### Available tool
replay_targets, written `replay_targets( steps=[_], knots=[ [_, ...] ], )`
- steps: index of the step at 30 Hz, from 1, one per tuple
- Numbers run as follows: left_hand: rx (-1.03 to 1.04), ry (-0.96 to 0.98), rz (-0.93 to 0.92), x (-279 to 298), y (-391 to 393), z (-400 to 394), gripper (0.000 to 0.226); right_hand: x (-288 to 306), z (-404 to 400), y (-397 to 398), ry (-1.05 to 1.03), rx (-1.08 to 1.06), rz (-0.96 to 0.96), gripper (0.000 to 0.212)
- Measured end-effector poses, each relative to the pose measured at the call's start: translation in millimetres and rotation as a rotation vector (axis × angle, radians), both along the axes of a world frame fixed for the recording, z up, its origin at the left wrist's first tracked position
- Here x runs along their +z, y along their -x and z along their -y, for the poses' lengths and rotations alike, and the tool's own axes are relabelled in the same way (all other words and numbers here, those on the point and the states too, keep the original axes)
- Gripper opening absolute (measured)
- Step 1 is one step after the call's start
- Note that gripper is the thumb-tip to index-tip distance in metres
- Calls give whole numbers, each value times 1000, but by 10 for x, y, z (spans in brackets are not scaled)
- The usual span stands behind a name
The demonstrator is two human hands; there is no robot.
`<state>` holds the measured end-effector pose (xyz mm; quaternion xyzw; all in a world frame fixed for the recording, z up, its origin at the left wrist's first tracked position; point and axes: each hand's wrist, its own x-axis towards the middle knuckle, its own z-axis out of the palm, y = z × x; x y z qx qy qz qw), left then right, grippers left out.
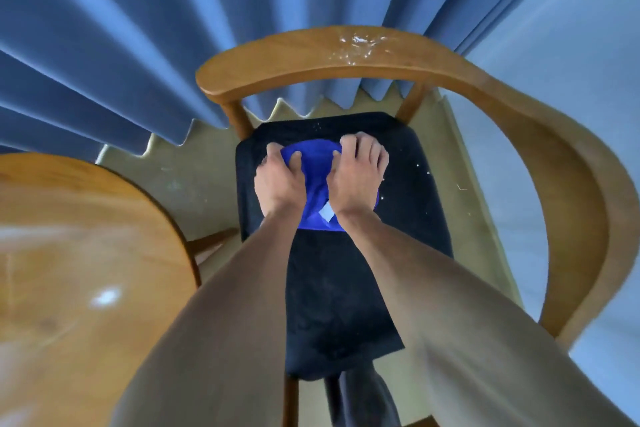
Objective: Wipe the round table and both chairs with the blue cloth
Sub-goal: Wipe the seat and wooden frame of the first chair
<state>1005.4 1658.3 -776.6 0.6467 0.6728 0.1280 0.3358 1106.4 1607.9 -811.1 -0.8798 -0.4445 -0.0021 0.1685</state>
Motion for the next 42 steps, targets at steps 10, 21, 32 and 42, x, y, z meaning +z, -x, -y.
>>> replay_targets(
  steps=[10, 21, 32, 42],
  knots=[
    [206, 238, -336, -567, 321, -115, 52, -493, 104, 165, 373, 177, -189, 79],
    [279, 339, -306, -819, 528, -133, 44, -577, -284, 464, 329, 137, -173, 95],
    [361, 336, -323, -856, 370, -118, 51, -686, -478, 472, 230, 130, -137, 64],
    [317, 314, -358, -851, 405, -100, 49, -746, -858, 87, 47, 280, -124, 43]
  ],
)
